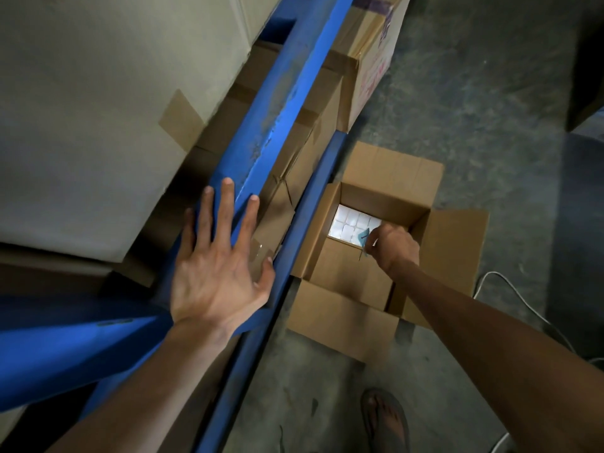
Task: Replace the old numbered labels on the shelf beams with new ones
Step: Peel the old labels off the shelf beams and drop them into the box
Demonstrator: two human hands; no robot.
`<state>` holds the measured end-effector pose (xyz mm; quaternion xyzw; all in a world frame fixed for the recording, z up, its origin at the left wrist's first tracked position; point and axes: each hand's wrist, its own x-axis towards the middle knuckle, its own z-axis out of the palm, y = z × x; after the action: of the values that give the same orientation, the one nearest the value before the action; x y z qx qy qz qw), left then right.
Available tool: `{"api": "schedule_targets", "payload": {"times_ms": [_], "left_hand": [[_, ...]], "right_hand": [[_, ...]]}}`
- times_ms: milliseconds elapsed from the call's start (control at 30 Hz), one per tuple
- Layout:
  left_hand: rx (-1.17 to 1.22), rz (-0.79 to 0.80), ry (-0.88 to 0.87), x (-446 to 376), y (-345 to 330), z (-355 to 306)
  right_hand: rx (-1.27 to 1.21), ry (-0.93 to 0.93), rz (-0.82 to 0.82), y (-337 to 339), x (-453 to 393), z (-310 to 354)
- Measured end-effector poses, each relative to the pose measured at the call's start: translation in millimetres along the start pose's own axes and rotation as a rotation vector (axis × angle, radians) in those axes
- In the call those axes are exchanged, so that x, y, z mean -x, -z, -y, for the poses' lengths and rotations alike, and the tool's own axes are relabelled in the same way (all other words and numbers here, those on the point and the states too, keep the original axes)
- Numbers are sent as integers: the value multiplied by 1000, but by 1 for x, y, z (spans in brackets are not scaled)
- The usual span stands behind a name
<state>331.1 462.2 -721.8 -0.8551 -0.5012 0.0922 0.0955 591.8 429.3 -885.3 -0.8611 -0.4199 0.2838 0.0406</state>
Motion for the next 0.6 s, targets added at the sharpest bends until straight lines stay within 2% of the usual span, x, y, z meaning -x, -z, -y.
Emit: {"api": "schedule_targets", "payload": {"times_ms": [300,467,600], "left_hand": [[4,-7,-3,0,-2,1],[2,-7,1,0,-2,1],[8,3,3,0,-2,0]], "right_hand": [[61,13,-47,0,-3,-11],[-38,1,-42,1,0,-16],[-178,51,30,6,9,-13]]}}
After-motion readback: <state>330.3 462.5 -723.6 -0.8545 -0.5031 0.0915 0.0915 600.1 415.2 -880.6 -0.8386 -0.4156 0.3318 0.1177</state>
